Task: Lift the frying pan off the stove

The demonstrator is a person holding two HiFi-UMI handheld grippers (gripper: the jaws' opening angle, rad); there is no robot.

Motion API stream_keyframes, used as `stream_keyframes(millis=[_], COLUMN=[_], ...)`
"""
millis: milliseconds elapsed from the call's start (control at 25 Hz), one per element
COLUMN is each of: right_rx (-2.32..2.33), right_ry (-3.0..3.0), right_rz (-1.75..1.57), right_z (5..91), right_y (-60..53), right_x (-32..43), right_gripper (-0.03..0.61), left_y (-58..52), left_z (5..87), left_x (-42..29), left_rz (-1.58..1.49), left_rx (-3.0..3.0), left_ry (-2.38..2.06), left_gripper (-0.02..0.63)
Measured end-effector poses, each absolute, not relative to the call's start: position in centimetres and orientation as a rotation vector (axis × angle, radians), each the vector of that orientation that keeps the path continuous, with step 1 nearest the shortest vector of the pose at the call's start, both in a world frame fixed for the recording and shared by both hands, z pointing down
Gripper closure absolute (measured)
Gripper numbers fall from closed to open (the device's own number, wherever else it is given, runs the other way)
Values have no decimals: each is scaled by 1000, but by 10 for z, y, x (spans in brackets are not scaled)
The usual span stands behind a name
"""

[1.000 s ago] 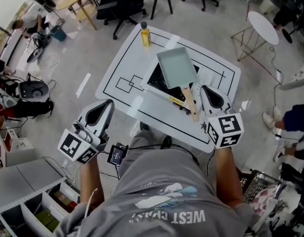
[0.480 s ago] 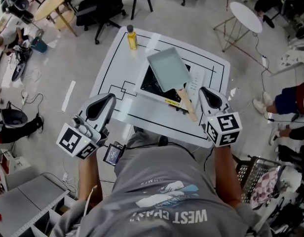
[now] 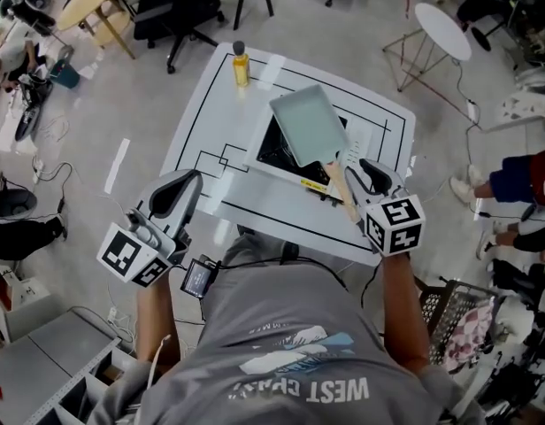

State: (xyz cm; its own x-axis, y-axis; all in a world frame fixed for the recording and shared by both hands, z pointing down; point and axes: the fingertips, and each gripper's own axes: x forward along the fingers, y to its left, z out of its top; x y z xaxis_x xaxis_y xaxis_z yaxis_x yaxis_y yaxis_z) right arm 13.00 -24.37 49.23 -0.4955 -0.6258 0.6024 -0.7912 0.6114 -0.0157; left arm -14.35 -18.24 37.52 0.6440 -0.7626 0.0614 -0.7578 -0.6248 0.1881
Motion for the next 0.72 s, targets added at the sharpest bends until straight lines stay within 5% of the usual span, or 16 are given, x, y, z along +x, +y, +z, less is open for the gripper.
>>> stream_keyframes(millis=[320, 720], right_rx=[935, 809], right_ry=[-2162, -2002], right_rz=[490, 537], right_z=[547, 602], right_y=[-239, -236], right_x=[112, 113], right_gripper=[264, 233], left_y=[-185, -192], left_z=[386, 398], left_x=[-162, -179], left_rz=[-41, -44], left_rx=[2624, 2589], left_ry=[-1277, -1295], left_gripper=[618, 618])
